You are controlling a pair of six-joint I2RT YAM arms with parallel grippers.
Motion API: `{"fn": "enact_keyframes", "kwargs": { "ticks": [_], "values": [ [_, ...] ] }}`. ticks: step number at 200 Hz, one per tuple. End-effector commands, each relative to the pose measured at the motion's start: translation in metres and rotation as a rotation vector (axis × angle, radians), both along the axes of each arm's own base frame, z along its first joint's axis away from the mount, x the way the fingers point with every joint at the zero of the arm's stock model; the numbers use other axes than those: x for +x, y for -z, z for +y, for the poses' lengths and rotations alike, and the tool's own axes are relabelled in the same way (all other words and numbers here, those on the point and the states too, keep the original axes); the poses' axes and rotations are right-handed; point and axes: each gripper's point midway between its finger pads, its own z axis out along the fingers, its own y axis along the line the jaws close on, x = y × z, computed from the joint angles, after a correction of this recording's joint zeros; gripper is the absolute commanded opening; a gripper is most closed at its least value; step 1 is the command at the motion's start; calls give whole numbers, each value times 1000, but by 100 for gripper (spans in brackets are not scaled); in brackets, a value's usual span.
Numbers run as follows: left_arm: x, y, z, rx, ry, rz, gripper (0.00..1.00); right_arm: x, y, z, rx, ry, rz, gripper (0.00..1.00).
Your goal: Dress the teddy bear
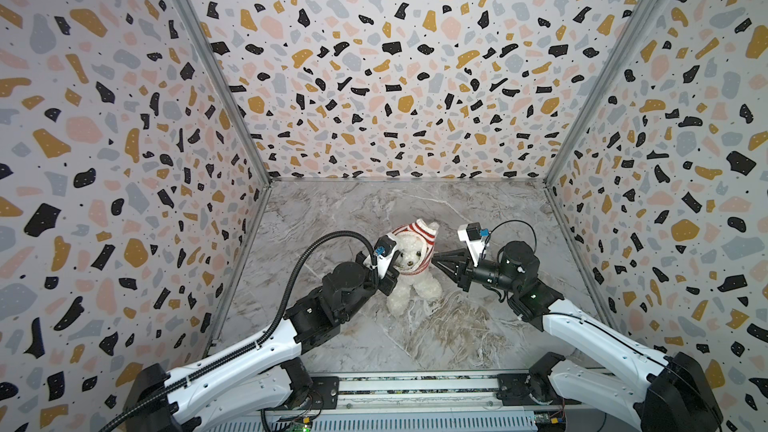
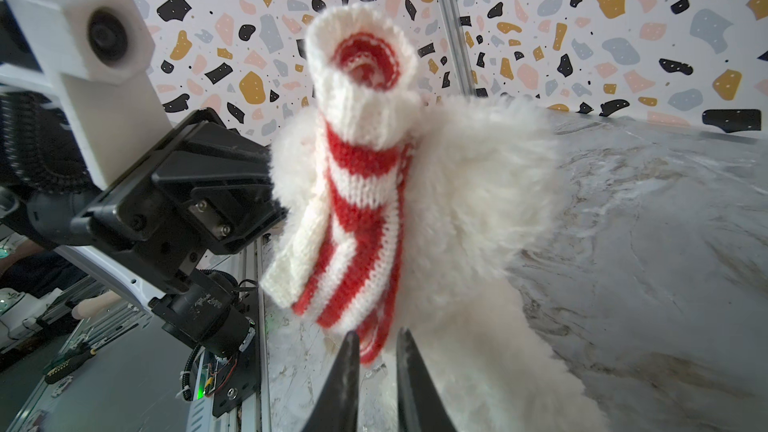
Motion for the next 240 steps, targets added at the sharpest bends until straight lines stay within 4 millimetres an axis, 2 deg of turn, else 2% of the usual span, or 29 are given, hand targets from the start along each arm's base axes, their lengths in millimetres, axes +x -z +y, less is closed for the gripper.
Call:
{"fn": "enact_keyframes", "kwargs": {
  "ticks": [1, 25, 72, 97, 129, 174, 186, 203, 240],
  "values": [
    [-5, -24, -3, -83, 25, -50, 0, 3, -25, 3, 53, -6, -57, 18],
    [-6, -25, -4, -85, 33, -51, 0, 8, -24, 6, 56, -7, -57, 17],
    [-8, -24, -7, -80, 49, -46, 0, 5, -27, 13, 60, -33, -76, 16],
    [-10, -23, -10, -79, 65, -44, 0, 7, -28, 12, 58, -12, -89, 1],
    [-14, -26, -10, -86, 80, -50, 0, 22, -27, -13, 77, 180, -119, 0],
    [-24, -31, -17, -92, 138, -53, 0, 50, -7, -58, 83, 415, -69, 0],
    [-28, -22, -20, -67, 153, -30, 0, 54, -5, -69, 93, 462, -69, 0],
    [-32, -13, -27, -39, 178, -13, 0, 55, -9, -71, 93, 467, -84, 0],
    [-42, 7, -46, 59, 213, 8, 0, 46, -33, -54, 70, 401, -162, 0]
  ]
}}
